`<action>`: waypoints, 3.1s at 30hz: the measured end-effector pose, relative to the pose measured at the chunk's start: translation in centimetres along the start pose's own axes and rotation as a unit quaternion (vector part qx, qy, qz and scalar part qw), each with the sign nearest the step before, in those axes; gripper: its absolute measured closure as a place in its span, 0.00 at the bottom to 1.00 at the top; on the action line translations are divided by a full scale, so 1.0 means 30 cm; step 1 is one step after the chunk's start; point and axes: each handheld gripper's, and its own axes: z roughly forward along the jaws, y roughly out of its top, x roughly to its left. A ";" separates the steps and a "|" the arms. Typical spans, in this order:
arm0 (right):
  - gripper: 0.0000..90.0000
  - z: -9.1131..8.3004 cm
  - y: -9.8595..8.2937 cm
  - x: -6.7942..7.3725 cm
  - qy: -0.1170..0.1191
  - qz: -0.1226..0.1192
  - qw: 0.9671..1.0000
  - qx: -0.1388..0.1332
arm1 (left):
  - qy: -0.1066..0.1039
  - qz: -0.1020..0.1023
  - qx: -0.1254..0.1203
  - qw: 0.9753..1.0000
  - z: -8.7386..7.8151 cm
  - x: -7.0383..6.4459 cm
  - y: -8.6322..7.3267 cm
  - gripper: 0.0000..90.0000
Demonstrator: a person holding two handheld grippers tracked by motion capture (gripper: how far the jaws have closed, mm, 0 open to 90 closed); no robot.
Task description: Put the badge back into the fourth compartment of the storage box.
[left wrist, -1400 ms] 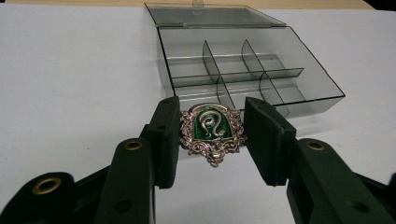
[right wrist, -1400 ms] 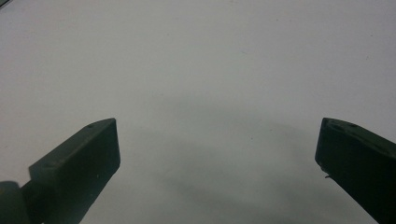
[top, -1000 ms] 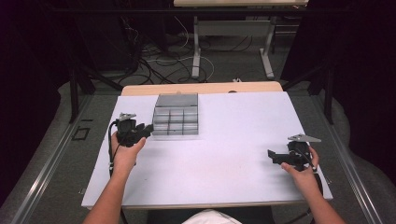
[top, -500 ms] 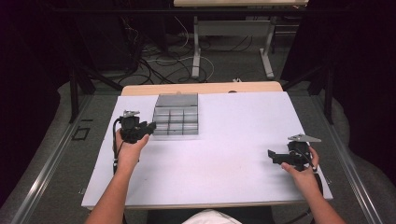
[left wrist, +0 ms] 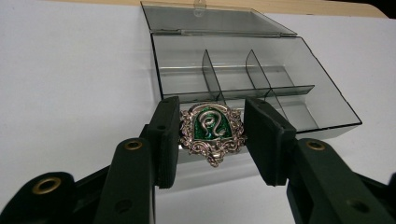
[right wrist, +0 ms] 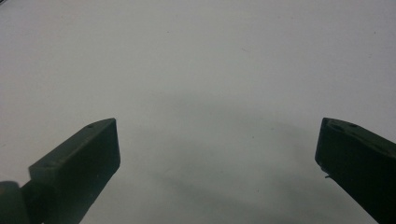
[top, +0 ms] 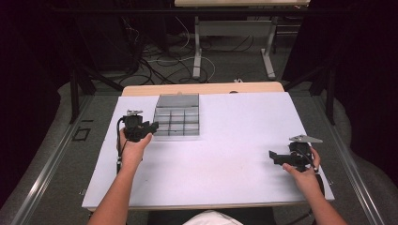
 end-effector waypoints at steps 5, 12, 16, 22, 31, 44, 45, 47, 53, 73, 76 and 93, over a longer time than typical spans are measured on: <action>0.00 0.001 -0.001 0.000 0.000 0.001 1.000 0.002 | -0.003 -0.003 0.007 1.000 0.015 -0.002 0.004 0.64; 0.00 0.002 -0.002 -0.001 0.001 -0.001 1.000 0.002 | -0.003 -0.009 0.011 1.000 0.039 -0.007 0.004 0.64; 0.00 0.003 -0.002 -0.002 0.001 -0.001 1.000 0.002 | -0.003 -0.007 0.016 1.000 0.050 -0.010 0.005 0.64; 0.00 0.003 -0.002 -0.002 0.002 -0.002 1.000 0.002 | 0.000 -0.008 0.024 1.000 0.071 -0.011 0.003 0.64; 0.00 0.003 -0.002 -0.003 0.003 -0.002 1.000 0.003 | 0.001 -0.007 0.036 0.999 0.095 -0.011 -0.001 0.64; 0.00 0.005 -0.003 0.000 0.004 0.001 1.000 0.006 | 0.010 -0.005 0.045 0.999 0.126 -0.009 -0.007 0.64; 0.00 0.005 -0.003 0.000 0.004 0.001 1.000 0.006 | 0.013 -0.005 0.047 0.999 0.127 -0.009 -0.007 0.64; 0.00 0.005 -0.003 0.000 0.004 -0.001 1.000 0.005 | 0.013 -0.001 0.047 0.999 0.131 -0.008 -0.008 0.64; 0.00 0.007 -0.004 -0.001 0.005 -0.005 1.000 0.006 | 0.018 0.004 0.049 0.999 0.142 -0.007 -0.010 0.64; 0.00 0.009 -0.005 0.001 0.007 -0.005 1.000 0.010 | 0.024 0.015 0.055 0.998 0.166 -0.011 -0.013 0.64; 0.00 0.009 -0.005 0.001 0.007 -0.005 1.000 0.010 | 0.025 0.016 0.056 0.998 0.167 -0.011 -0.013 0.64; 0.00 0.010 -0.005 0.002 0.009 -0.005 1.000 0.011 | 0.022 0.017 0.039 0.999 0.163 -0.013 -0.008 0.60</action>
